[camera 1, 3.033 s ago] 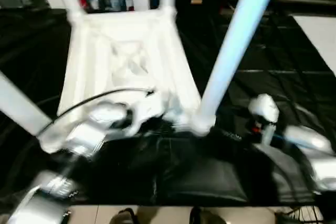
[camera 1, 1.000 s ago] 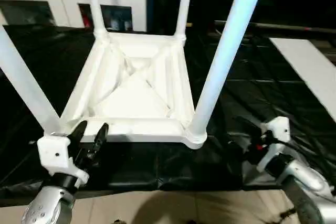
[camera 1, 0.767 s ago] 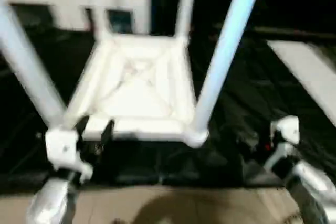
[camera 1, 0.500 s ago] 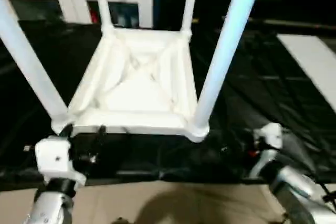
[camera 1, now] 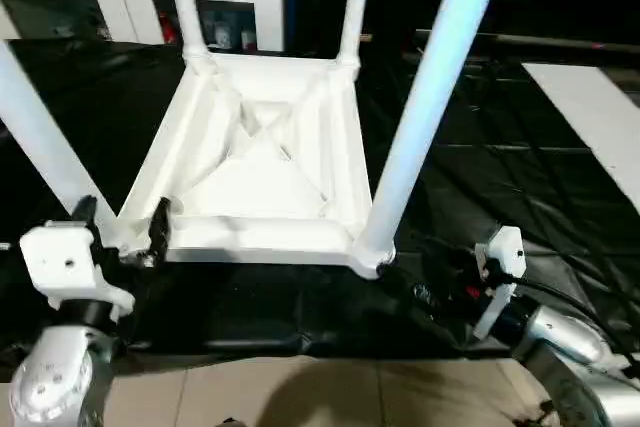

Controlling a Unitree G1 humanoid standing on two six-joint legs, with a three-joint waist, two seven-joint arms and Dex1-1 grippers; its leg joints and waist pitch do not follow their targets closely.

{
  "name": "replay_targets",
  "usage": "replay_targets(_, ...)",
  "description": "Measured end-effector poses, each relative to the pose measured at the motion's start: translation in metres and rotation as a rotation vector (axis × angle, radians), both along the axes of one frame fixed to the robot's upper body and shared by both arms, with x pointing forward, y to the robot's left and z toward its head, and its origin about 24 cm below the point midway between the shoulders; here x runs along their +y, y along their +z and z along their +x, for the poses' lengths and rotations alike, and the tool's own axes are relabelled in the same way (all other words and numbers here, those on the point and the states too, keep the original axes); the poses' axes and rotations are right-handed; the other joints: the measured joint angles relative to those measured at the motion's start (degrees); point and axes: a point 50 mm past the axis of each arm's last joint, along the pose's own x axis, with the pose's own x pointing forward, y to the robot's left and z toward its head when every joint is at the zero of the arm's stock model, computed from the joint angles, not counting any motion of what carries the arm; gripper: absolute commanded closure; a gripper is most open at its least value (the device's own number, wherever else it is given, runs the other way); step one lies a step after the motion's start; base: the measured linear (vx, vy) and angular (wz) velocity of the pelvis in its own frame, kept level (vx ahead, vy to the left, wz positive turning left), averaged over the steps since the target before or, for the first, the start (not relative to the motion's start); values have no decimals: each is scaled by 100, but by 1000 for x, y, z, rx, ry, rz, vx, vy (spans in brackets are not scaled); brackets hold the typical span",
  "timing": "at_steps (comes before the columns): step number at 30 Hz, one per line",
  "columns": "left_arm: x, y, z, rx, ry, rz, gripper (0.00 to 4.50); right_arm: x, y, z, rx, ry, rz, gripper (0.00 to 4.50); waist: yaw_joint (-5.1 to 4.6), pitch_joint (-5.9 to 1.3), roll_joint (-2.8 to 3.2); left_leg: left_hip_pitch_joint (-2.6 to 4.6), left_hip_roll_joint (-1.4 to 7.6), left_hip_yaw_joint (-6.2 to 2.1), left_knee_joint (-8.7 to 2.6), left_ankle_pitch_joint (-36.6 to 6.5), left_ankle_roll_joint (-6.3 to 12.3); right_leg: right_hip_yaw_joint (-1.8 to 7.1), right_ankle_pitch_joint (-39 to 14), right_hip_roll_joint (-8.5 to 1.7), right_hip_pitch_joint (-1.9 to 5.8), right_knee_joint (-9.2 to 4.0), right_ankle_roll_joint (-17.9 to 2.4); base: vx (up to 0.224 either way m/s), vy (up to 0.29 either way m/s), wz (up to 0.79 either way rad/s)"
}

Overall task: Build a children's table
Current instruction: Flip table

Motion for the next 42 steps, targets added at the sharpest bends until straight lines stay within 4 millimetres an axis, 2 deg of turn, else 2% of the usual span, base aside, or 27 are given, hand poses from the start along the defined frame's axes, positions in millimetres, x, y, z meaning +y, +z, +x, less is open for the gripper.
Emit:
replay_targets(4, 11, 8, 6, -49, 56, -89, 2, 2, 5, -9, 12, 69, 6, 32, 24, -48, 99, 1, 9, 2, 5, 3, -3, -20, -17, -1, 8, -4, -24, 0, 0, 0)
replay_targets(6, 2, 7, 2, -75, -3, -160, 2, 1, 3, -11, 20, 88, 0, 32, 22, -56, 121, -4, 6, 9, 5, 1, -1, -5, -19, -8, 14, -6, -22, 0, 0, 0)
replay_targets(9, -24, -1, -13, -67, -165, -211, 2, -1, 4, -13, 20, 114, -8, 32, 19, -48, 145, -1, 8, 15, 4, 0, -1, -5, -20, -10, 15, -9, -21, 0, 0, 0)
replay_targets(11, -26, -4, -19, -65, -185, -214, 2, -1, 6, -14, 18, 133, 9, 32, 23, -34, 169, 1, 25, 18, 1, 0, -2, -24, -20, -5, 14, -4, -18, 0, 0, 0)
replay_targets(15, -9, -1, -17, -99, -94, -182, 2, 0, 9, -16, 23, 177, 35, 32, 32, -38, 197, 10, 36, 32, -25, 0, -4, -39, -27, 0, 18, 3, 0, 0, 0, 0)
replay_targets(19, 28, 4, -17, -143, 108, -167, 2, -1, 10, -16, 31, 203, 37, 32, 26, -45, 201, 12, 40, 21, -24, 1, -5, -42, -25, 4, 25, 5, -1, -13, -7, 1)
replay_targets(22, 42, 4, -20, -140, 158, -156, 2, -1, 10, -16, 31, 212, 37, 32, 23, -53, 189, 12, 39, 16, -12, 2, -5, -39, -25, 1, 29, 0, 0, 0, 0, 0)
replay_targets(24, 45, 3, -16, -130, 146, -162, 2, 0, 10, -15, 29, 215, 38, 32, 28, -55, 179, 12, 38, 17, -6, 2, -5, -37, -24, -1, 33, 0, 1, 0, 0, 0)
replay_targets(28, 50, 10, 9, -146, 47, -200, 2, 9, 15, -9, 1, 243, 51, 32, 90, -57, 163, 13, 35, 16, -4, 3, -6, -35, -4, -4, 28, 2, 4, 0, 0, 0)
replay_targets(32, 61, 4, 30, -93, -26, -205, 2, 16, 15, -8, 0, 264, 60, 32, 117, -59, 164, 12, 38, 18, -5, 7, -13, -35, 8, -1, 13, 4, -15, 0, 0, 0)
replay_targets(38, 75, -4, 48, -14, -55, -210, 2, 22, 18, -3, -23, 256, 62, 32, 109, -59, 160, 10, 39, 25, -1, 9, -16, -32, 4, -1, 9, 0, -25, 0, 0, 0)
replay_targets(42, 83, -8, 46, 45, -45, -170, 2, 25, 17, -2, -20, 244, 53, 32, 93, -52, 178, 10, 39, 30, -1, 9, -16, -25, -3, -2, 8, -2, -33, 0, 0, 0)
